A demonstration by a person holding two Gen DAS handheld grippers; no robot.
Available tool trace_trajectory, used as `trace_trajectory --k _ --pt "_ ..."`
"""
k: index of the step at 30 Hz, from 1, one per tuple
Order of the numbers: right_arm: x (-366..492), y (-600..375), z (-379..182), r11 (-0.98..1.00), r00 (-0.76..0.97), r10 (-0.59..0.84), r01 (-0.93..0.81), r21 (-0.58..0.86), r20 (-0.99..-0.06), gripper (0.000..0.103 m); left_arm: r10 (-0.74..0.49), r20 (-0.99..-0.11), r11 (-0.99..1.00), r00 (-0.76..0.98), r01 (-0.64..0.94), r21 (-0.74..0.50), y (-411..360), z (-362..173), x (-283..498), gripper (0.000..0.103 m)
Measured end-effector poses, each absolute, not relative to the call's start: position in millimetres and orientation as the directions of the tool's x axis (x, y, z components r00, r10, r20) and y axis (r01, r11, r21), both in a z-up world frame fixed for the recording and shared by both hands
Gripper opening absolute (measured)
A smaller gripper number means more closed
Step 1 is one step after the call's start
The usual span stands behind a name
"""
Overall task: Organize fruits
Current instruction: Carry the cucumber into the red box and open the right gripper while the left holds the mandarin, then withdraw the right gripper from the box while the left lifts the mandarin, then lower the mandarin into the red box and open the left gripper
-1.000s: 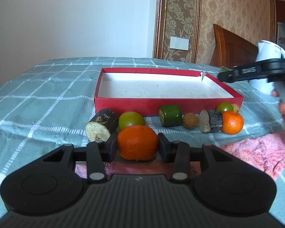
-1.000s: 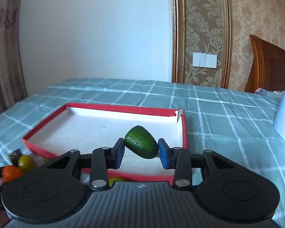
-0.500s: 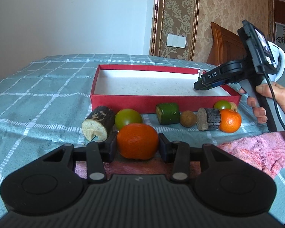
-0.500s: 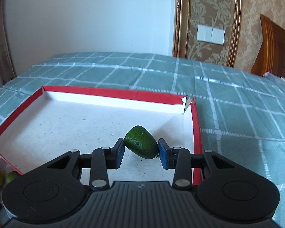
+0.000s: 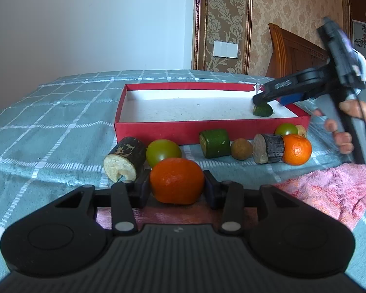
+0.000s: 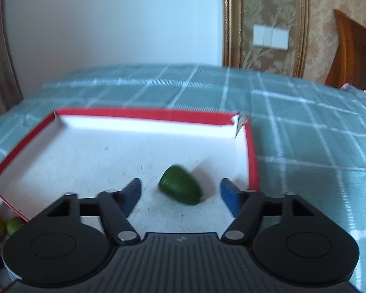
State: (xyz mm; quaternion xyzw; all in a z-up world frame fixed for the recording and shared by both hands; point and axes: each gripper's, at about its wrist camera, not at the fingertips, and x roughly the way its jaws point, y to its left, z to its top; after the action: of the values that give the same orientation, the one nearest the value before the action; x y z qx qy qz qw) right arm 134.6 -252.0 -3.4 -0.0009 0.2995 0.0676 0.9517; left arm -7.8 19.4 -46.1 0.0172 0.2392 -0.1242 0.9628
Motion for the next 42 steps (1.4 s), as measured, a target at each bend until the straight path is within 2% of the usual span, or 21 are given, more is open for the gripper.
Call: trace_trajectory --k 2,5,11,14,31,38,39,42 --pt "118.9 -259.5 4.1 0.994 0.828 0.111 -0.102 0.046 -0.549 0.075 -0.233 -0.465 0.968 0.854 0.248 -0.03 20.1 -46.0 -7.6 0.04" --pt "90.6 -271.7 3.9 0.996 0.842 0.094 -0.074 0.059 -0.531 0.082 -0.232 -0.464 0.968 0.855 0.248 -0.026 19.6 -46.2 -8.0 0.04" --pt "32.1 -281.4 -7.8 1.0 0.881 0.009 -0.014 -0.005 -0.472 0.087 -0.229 -0.464 0.968 0.856 0.25 -0.019 19.0 -46.3 -8.7 0.04" --pt "10.8 -288.4 -9.3 0.998 0.891 0.05 -0.029 0.054 -0.451 0.087 -0.229 -0.464 0.968 0.856 0.249 -0.018 18.7 -46.6 -8.9 0.04" --pt "12.7 -279.4 -27.8 0.996 0.816 0.086 -0.082 0.032 -0.572 0.087 -0.223 -0.461 0.968 0.859 0.249 -0.003 18.7 -46.4 -9.1 0.04" --pt "16.0 -274.1 -33.1 0.996 0.794 0.073 -0.092 -0.001 -0.604 0.096 -0.225 -0.472 0.968 0.852 0.252 -0.008 15.8 -38.8 -9.4 0.04" --pt "16.3 -272.6 -33.5 0.996 0.792 0.063 -0.086 -0.01 -0.607 0.103 -0.232 -0.472 0.967 0.851 0.256 -0.014 15.8 -36.4 -9.3 0.04" --pt "16.0 -273.4 -34.1 0.997 0.789 0.057 -0.073 -0.002 -0.612 0.103 -0.245 -0.467 0.963 0.849 0.268 -0.019 13.8 -26.7 -8.6 0.04"
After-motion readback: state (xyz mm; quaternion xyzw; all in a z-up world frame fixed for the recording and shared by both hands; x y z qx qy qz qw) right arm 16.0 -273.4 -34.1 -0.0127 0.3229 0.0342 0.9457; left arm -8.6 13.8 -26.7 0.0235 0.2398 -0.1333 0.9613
